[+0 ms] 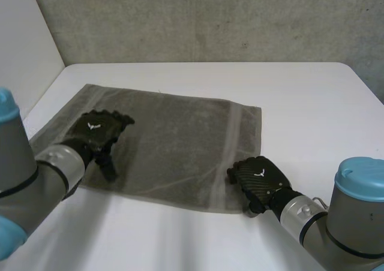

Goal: Fold the laundry

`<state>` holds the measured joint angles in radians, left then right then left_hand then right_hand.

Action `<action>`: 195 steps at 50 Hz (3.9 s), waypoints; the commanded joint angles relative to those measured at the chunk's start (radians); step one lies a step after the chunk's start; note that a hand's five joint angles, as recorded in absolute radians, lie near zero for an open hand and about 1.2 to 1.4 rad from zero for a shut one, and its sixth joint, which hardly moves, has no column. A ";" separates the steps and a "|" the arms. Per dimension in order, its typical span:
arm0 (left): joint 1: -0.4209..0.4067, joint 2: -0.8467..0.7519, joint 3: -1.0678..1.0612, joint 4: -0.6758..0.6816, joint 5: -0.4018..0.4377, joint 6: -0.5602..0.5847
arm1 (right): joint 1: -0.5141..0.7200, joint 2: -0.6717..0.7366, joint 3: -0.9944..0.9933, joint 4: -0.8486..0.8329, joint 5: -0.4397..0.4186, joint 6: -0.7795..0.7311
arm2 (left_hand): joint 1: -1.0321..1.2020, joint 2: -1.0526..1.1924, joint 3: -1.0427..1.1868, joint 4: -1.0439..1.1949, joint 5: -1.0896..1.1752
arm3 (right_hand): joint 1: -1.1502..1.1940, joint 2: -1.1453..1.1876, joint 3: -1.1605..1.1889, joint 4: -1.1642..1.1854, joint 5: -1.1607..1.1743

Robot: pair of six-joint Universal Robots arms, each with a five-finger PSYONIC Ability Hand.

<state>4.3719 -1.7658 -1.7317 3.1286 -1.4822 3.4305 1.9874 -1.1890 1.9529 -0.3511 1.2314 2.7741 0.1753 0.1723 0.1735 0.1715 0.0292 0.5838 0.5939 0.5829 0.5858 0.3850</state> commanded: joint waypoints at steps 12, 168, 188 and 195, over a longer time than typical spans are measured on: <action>0.115 0.048 -0.173 0.218 0.120 0.065 | 0.017 0.020 -0.009 -0.026 0.002 -0.001 | 0.006 0.009 0.008 0.010 -0.023 | 0.018 0.008 0.019 0.016 0.042; 0.118 0.066 -0.213 0.272 0.118 0.065 | -0.222 -0.052 -0.094 0.181 0.019 -0.287 | 0.006 0.009 0.008 0.010 -0.023 | 0.812 0.802 0.813 0.810 0.837; 0.110 0.066 -0.216 0.272 0.118 0.065 | -0.036 -0.074 0.003 0.127 -0.133 0.002 | 0.006 0.009 0.008 0.010 -0.023 | -0.409 -0.419 -0.408 -0.411 -0.385; 0.110 0.066 -0.218 0.272 0.118 0.065 | -0.013 -0.044 0.000 0.086 -0.130 -0.008 | 0.006 0.009 0.008 0.010 -0.023 | -0.384 -0.394 -0.383 -0.386 -0.360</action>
<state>4.4822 -1.6996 -1.9489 3.4008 -1.3637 3.4965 1.9650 -1.2557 1.9571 -0.2375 1.0990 2.7826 0.1753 0.1709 0.1701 0.1702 0.0292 0.2323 0.2485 0.2403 0.2566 0.0638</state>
